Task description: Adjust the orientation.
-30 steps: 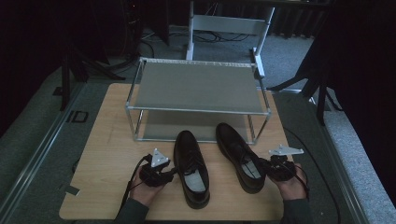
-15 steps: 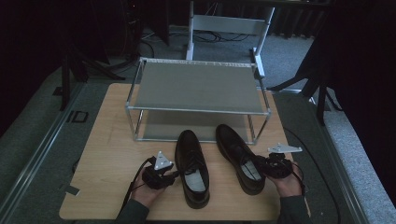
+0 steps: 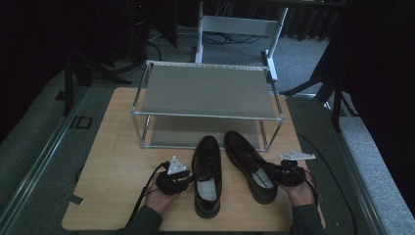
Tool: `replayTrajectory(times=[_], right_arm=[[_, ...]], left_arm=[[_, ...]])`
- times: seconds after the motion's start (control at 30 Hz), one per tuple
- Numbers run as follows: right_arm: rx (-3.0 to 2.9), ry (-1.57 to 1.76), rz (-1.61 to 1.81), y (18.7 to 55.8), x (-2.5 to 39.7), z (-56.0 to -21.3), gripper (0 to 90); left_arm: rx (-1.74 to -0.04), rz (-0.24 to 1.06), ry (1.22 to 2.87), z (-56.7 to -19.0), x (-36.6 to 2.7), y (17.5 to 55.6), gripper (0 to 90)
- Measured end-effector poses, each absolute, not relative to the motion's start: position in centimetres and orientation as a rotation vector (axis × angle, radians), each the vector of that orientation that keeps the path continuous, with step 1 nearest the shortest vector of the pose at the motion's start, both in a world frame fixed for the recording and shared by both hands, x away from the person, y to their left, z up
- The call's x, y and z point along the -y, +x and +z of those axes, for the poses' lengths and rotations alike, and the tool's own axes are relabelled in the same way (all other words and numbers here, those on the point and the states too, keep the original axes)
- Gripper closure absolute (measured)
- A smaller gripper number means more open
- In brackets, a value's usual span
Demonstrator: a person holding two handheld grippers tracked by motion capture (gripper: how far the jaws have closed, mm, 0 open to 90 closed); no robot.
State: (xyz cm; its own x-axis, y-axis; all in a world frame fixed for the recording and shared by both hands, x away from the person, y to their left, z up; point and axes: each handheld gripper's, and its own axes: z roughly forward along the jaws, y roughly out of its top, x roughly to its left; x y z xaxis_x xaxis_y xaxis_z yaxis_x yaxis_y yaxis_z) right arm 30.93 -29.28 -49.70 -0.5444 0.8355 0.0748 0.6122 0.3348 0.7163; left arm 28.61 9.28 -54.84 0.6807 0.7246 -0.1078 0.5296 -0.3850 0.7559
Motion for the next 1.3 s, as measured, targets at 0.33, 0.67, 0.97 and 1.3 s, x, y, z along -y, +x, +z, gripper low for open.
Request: replayTrajectory(times=[0.33, 0.67, 0.97, 1.3], right_arm=[[-2.304, 1.288, 1.045, 31.0, 29.2, -49.7, 78.8], [-2.299, 1.283, 1.010, 30.9, 28.8, -49.5, 80.2], [-2.343, 1.286, 0.963, 30.1, 29.2, -49.4, 84.1], [-2.371, 1.284, 0.958, 29.4, 30.7, -49.4, 84.3]], left_arm=[[-0.918, 0.290, 2.088, -54.9, -7.9, 28.7, 75.9], [-0.803, 0.255, 2.156, -54.6, -4.9, 28.1, 74.3], [-0.803, 0.228, 2.145, -54.6, -3.7, 27.8, 75.4], [-0.742, 0.189, 2.158, -54.6, -2.3, 26.9, 72.3]])
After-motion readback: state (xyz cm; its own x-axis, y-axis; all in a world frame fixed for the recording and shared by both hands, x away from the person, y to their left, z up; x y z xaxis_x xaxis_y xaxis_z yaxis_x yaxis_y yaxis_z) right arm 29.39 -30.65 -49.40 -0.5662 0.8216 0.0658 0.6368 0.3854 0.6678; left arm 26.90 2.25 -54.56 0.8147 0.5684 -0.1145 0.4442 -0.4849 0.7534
